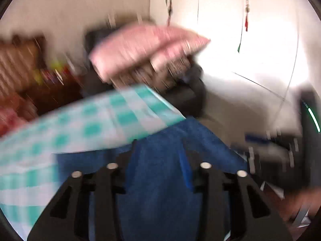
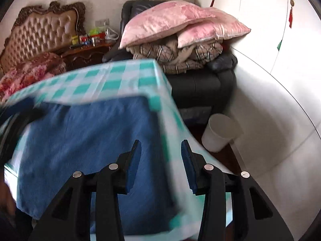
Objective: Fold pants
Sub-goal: 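Fold the jeans over with both tools and lay them down, then open both tools to release the folded jeans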
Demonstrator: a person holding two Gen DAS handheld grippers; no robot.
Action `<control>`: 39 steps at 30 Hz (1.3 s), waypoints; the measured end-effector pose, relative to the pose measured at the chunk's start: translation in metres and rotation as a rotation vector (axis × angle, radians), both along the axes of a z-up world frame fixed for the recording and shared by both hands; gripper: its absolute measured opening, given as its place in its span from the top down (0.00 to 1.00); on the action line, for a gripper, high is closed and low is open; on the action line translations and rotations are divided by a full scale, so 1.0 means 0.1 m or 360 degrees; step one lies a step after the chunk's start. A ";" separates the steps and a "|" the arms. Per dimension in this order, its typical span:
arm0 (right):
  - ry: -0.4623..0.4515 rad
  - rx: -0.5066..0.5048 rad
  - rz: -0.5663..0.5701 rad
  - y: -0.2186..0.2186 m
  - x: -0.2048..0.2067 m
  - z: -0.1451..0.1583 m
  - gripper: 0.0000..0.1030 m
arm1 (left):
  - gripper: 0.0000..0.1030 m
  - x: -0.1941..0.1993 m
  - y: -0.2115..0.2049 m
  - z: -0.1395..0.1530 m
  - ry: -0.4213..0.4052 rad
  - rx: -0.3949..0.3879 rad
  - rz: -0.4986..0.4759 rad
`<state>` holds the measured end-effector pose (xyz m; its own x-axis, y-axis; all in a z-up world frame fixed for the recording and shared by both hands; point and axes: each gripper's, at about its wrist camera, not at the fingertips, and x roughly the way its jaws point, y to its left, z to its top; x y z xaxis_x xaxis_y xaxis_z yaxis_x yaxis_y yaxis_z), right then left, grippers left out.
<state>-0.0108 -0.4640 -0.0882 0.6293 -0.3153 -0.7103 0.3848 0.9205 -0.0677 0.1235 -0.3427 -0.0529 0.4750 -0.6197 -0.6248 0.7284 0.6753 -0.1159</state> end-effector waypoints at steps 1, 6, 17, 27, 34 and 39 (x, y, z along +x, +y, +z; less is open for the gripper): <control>0.0024 -0.0011 -0.0012 0.07 -0.01 -0.08 0.60 | 0.69 0.22 -0.08 -0.09 0.0108 -0.0001 -0.0032; 0.0152 0.0016 -0.0098 0.11 0.02 -0.43 0.61 | 0.77 0.46 -0.60 -0.59 0.0232 0.0241 -0.0116; 0.0180 0.0005 -0.0123 0.10 0.05 -0.47 0.60 | 0.74 0.29 -0.38 -0.53 0.0226 0.0203 0.0011; 0.0184 -0.0014 -0.0127 0.13 0.02 -0.47 0.59 | 0.73 -0.02 0.13 -0.58 0.0317 0.0199 0.0078; 0.0174 -0.0027 -0.0143 0.16 0.01 -0.48 0.57 | 0.63 -0.78 0.70 -0.79 0.0293 0.0305 0.0095; 0.0198 -0.0037 -0.0191 0.16 -0.01 -0.44 0.48 | 0.48 -0.92 0.85 -0.62 0.0262 0.0282 0.0110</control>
<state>-0.0120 -0.4477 -0.1320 0.4935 -0.4003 -0.7722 0.4794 0.8660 -0.1425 0.0317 -0.2577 -0.1147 0.3950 -0.4630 -0.7935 0.6610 0.7430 -0.1045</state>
